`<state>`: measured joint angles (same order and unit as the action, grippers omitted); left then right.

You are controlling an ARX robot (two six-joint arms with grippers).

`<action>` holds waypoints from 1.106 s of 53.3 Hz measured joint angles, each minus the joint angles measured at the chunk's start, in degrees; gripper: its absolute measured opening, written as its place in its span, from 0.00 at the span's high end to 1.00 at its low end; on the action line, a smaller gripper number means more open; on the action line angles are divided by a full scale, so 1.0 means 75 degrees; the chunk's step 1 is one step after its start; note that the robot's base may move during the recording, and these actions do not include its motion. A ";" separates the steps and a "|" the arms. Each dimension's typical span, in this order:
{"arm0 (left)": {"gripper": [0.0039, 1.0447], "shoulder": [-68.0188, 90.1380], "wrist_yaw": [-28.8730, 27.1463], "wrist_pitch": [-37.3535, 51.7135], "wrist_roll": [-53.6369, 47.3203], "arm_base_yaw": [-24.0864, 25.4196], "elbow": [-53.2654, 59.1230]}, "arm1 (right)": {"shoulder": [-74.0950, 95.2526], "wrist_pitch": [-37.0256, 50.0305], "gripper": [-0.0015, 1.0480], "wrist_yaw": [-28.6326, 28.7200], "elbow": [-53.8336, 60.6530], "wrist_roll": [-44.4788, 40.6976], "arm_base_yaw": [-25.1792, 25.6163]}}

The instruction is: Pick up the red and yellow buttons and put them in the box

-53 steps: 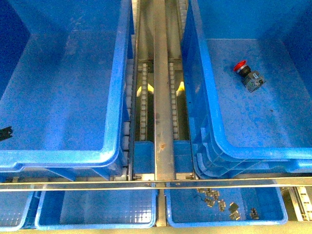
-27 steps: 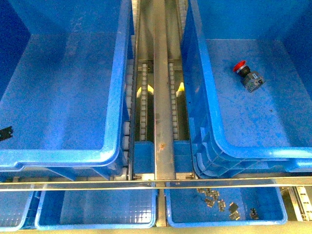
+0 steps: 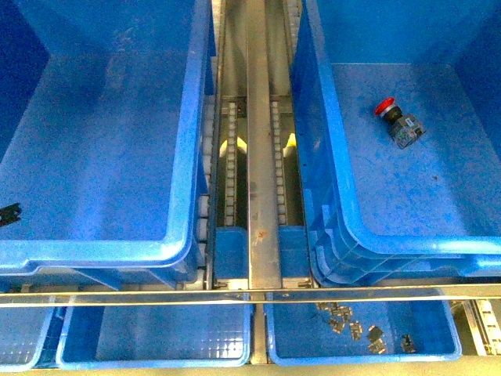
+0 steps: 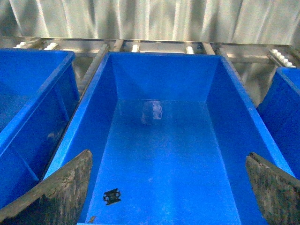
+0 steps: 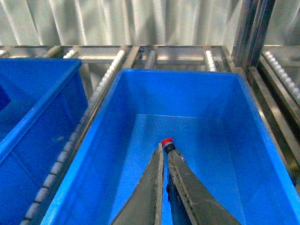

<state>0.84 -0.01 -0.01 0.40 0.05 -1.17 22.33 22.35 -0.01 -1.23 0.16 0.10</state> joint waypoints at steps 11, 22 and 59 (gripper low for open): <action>0.07 0.0000 0.0000 0.0000 0.0000 0.0000 0.0000 | -0.0688 -0.0673 0.97 0.0000 0.0003 0.0000 0.0000; 0.07 0.0000 0.0000 0.0000 0.0000 0.0000 0.0000 | -0.1201 -0.1189 0.97 0.0000 0.0003 0.0000 0.0000; 0.07 0.0000 0.0000 0.0000 0.0000 0.0000 0.0000 | -0.2940 -0.2964 0.97 -0.0003 -0.0003 0.0000 0.0000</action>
<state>0.84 -0.01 -0.01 0.40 0.05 -1.17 0.27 0.12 -0.03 -1.26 0.16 0.10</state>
